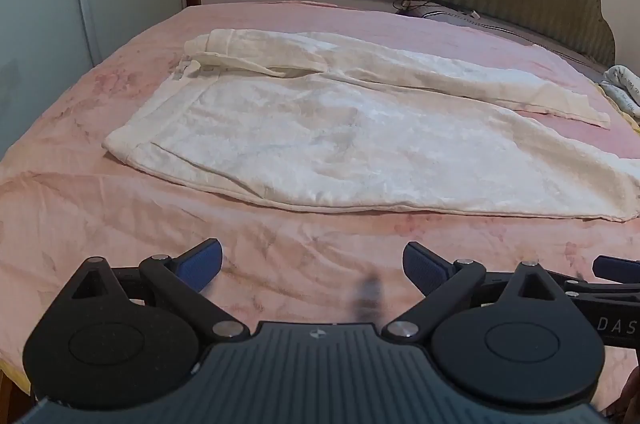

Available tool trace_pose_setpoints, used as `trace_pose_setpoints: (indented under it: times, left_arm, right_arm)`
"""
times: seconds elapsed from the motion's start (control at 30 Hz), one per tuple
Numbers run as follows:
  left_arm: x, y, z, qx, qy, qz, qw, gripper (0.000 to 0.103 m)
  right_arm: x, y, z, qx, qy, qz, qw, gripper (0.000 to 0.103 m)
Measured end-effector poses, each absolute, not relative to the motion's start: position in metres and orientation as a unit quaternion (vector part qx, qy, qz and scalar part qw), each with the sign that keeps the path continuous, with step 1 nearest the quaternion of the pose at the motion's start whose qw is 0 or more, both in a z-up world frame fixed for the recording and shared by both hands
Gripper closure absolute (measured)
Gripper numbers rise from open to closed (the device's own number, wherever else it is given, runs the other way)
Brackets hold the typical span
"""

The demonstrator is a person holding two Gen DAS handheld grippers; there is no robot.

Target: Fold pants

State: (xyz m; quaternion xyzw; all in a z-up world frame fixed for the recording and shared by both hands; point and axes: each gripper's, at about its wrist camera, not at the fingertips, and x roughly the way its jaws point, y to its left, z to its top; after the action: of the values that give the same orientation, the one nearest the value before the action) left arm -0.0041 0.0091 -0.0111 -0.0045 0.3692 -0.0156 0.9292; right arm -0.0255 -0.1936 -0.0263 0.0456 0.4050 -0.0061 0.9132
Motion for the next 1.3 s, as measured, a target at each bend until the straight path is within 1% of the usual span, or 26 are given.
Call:
trace_pose_setpoints:
  times: [0.63, 0.73, 0.83, 1.03, 1.13, 1.3]
  left_arm:
    - [0.004, 0.005, -0.016, 0.002, 0.38, -0.016, 0.925, 0.004]
    - [0.004, 0.004, -0.018, -0.004, 0.382, -0.029, 0.924, 0.004]
    - [0.006, 0.003, -0.019, 0.002, 0.385, -0.024, 0.922, 0.004]
    - [0.008, 0.012, -0.016, -0.017, 0.377, -0.014, 0.926, 0.004]
    - [0.009, 0.012, -0.018, -0.031, 0.377, -0.014, 0.926, 0.004]
    - [0.008, 0.005, -0.017, -0.017, 0.374, -0.017, 0.927, 0.004]
  right_arm:
    - [-0.024, -0.201, -0.03, 0.063, 0.4, 0.004, 0.914, 0.0]
    - [-0.022, -0.204, -0.033, 0.064, 0.409, -0.003, 0.91, 0.0]
    - [-0.022, -0.203, -0.03, 0.065, 0.4, -0.005, 0.914, 0.0]
    - [-0.015, -0.202, -0.038, 0.084, 0.414, 0.005, 0.906, 0.0]
    - [-0.02, -0.203, -0.033, 0.082, 0.405, 0.003, 0.911, 0.0]
    - [-0.026, -0.207, -0.025, 0.083, 0.381, 0.004, 0.921, 0.0]
